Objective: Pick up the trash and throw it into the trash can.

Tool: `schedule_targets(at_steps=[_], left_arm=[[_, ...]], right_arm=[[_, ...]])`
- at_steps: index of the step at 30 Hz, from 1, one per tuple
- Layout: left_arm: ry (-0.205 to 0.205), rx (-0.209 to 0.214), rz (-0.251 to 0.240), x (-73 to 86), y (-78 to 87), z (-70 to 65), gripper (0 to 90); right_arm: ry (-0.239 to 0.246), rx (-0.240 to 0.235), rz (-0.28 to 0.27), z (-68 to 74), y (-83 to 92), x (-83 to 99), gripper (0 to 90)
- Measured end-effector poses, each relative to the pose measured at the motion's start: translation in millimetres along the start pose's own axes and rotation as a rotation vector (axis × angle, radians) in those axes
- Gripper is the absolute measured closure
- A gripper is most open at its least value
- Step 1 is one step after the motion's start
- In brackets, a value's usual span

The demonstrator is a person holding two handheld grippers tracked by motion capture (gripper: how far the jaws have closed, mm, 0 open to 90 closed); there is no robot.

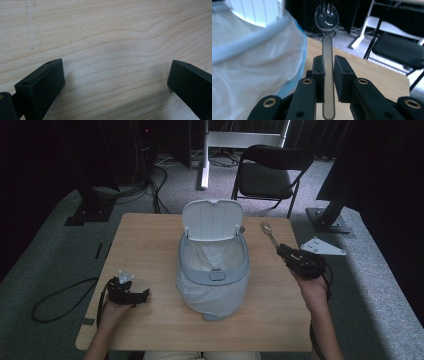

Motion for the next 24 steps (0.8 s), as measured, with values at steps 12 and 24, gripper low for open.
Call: schedule_targets(at_steps=[12,24], left_arm=[[0.001,-0.002,0.000,0.2,0.2,0.0,1.2],[0.001,-0.002,0.000,0.2,0.3,0.0,1.2]], right_arm=[[0.052,-0.049,-0.088,11.0,7.0,-38.9,79.7],[0.131,-0.157,-0.156,35.0,-2.8,-82.6,79.6]])
Point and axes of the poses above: each handheld gripper's, and its own axes: y roughly backward along the jaws, x roughly out of its underside, z roughly to its left, the point moved 1 cm from there along -y, roughly forward along the jaws, and after that the axes turned 14 degrees about y, right-handed, at the moved point
